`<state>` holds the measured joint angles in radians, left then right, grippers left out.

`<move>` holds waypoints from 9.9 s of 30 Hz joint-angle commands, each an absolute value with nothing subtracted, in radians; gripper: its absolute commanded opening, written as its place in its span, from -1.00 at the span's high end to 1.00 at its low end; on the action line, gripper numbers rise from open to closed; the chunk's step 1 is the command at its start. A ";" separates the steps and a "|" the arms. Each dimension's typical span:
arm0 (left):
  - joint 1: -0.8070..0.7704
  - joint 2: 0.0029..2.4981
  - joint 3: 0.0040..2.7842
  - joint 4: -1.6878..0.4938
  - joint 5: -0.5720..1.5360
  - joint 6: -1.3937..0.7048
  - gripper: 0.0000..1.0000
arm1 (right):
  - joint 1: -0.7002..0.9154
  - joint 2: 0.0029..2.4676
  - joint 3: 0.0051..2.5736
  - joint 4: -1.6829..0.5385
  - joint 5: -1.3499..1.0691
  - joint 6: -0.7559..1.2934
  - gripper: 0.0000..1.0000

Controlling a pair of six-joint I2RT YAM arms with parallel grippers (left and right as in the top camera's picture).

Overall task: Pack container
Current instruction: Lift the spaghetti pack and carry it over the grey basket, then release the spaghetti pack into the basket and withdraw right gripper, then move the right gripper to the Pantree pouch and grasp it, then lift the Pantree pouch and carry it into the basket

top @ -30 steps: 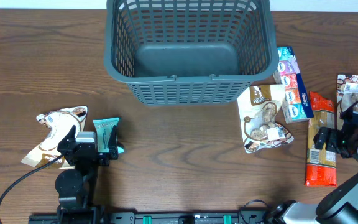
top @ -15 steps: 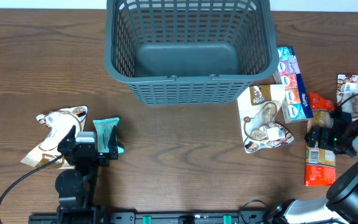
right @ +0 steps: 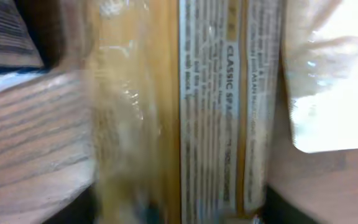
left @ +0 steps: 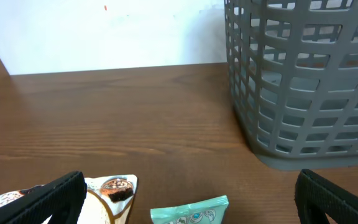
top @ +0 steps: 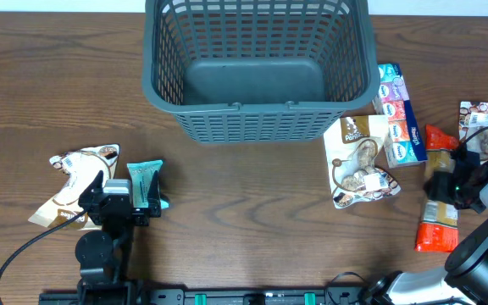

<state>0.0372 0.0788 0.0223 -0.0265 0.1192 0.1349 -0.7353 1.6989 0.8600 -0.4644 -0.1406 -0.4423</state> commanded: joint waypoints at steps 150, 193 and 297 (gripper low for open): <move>0.033 0.083 0.006 -0.060 0.142 0.122 -0.97 | -0.215 1.374 0.994 -0.881 -0.173 -0.179 -0.99; 0.033 0.083 0.006 -0.059 0.142 0.122 -0.97 | -0.093 1.624 0.880 -0.557 -0.142 -0.160 -0.98; 0.033 0.083 0.006 -0.060 0.143 0.121 -0.97 | 0.276 1.623 1.832 -0.646 -0.149 -0.892 0.98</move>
